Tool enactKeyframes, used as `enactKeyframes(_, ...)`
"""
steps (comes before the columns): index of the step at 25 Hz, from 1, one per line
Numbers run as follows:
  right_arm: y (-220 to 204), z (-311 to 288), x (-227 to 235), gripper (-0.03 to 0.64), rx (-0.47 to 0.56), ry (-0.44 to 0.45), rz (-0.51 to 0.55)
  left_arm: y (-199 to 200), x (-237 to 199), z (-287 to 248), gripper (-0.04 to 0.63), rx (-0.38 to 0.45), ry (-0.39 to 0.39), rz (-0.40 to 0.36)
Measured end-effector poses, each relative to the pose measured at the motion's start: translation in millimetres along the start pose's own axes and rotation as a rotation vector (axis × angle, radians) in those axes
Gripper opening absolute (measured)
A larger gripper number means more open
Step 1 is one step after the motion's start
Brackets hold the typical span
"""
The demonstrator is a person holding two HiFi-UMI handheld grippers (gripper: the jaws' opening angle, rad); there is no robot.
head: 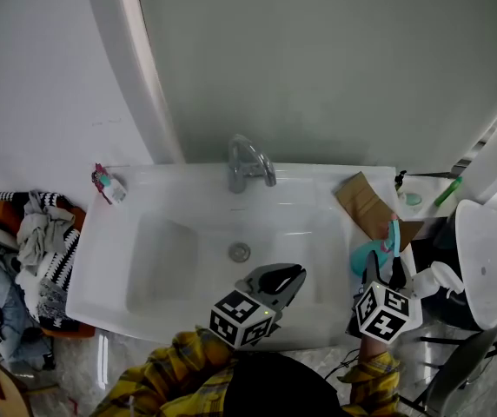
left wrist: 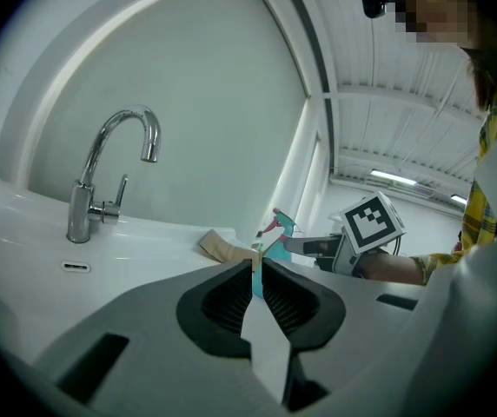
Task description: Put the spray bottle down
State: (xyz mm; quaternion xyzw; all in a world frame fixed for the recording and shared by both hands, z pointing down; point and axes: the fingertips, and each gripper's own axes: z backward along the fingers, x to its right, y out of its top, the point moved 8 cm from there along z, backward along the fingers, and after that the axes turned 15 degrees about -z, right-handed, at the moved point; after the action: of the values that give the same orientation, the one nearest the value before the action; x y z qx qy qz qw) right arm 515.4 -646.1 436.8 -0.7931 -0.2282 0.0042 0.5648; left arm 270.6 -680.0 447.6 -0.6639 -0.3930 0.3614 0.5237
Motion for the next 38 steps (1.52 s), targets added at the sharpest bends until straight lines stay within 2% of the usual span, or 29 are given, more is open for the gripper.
enactKeyframes(7, -15.9, 29.3, -6.4, 0.221, -0.035, 0.001, -0.016, -6.4, 13.7, 17.8, 0.037, 0.012, -0.026, 0.012)
enactKeyframes(11, -18.9, 49.2, -17.4, 0.124, -0.017, -0.008, -0.008, -7.3, 17.1, 35.6, 0.035, 0.016, -0.029, 0.015)
enactKeyframes(15, -24.6, 67.9, -26.3, 0.061, -0.013, -0.010, -0.016, -5.0, 19.3, 54.7, 0.037, 0.021, -0.031, 0.011)
enactKeyframes(19, -31.6, 84.4, -37.4, 0.032, 0.001, 0.011, -0.035, -4.8, 19.5, 72.6, 0.037, 0.027, -0.031, 0.008)
enactKeyframes(24, -42.0, 107.9, -53.9, 0.018, 0.019, 0.075, -0.056, -7.6, 24.7, 91.7, 0.037, 0.023, -0.041, 0.000)
enactKeyframes(30, -54.6, 134.2, -72.0, 0.014, 0.017, 0.105, -0.054, -10.4, 32.8, 115.8, 0.037, 0.030, -0.060, -0.006)
enactKeyframes(38, -74.8, 163.5, -92.8, 0.009, -0.010, 0.151, -0.049, -20.6, 38.8, 146.6, 0.037, 0.017, -0.047, 0.012)
